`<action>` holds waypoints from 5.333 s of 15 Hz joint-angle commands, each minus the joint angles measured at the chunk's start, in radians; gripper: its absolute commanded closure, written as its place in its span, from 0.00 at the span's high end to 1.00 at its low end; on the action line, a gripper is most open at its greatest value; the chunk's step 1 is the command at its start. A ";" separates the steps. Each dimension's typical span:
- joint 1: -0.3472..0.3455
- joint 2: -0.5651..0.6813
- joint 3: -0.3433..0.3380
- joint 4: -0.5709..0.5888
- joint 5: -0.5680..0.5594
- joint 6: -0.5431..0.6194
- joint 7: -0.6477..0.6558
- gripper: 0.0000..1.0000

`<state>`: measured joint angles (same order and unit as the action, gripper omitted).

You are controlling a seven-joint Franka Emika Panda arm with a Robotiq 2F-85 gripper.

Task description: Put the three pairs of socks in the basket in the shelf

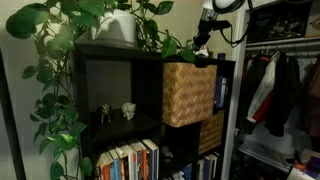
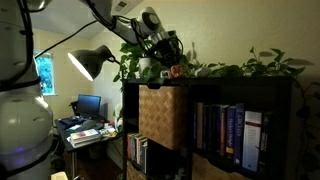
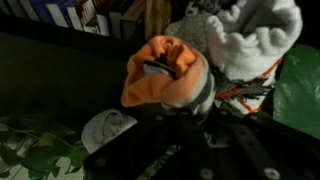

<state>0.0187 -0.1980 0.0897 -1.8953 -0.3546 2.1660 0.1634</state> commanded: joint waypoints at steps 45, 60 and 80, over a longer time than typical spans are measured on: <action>-0.109 -0.068 -0.011 -0.169 -0.022 0.390 0.091 1.00; -0.205 0.100 -0.010 -0.087 -0.082 0.632 0.118 1.00; -0.198 0.164 -0.001 -0.030 -0.001 0.592 0.015 0.08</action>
<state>-0.1830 0.0133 0.0823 -1.8812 -0.4036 2.7833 0.2359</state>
